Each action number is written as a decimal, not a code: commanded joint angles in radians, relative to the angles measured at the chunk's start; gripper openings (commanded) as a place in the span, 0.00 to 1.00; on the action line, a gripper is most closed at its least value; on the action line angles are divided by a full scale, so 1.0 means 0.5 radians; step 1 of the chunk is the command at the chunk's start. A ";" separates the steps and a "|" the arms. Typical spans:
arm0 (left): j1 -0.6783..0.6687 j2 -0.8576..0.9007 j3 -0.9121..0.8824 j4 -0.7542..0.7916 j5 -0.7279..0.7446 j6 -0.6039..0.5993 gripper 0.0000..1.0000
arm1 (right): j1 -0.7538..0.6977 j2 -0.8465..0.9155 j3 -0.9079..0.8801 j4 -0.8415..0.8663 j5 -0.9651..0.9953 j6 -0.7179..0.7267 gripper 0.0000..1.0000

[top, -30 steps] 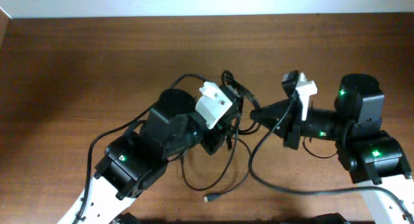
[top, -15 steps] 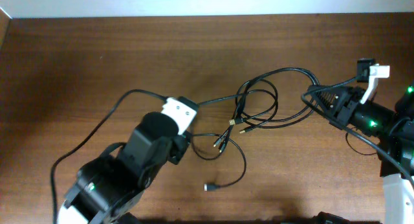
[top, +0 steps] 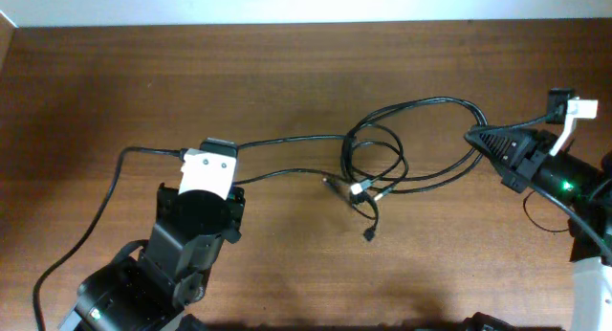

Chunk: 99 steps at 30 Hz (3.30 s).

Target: Untangle cables

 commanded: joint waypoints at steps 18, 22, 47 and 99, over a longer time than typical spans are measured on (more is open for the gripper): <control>0.007 0.151 0.018 0.318 0.642 -0.048 0.00 | -0.039 -0.011 0.021 -0.780 -0.211 -0.466 0.04; 0.007 0.304 0.018 0.375 0.772 -0.047 0.00 | -0.039 -0.011 0.021 -0.797 -0.159 -0.465 0.04; 0.007 0.053 0.018 0.436 -0.317 -0.047 0.00 | -0.039 -0.011 0.021 -0.825 0.002 -0.517 0.04; 0.007 0.874 0.018 0.987 1.456 0.880 0.99 | 0.564 -0.011 0.021 -0.726 -0.699 -0.830 0.04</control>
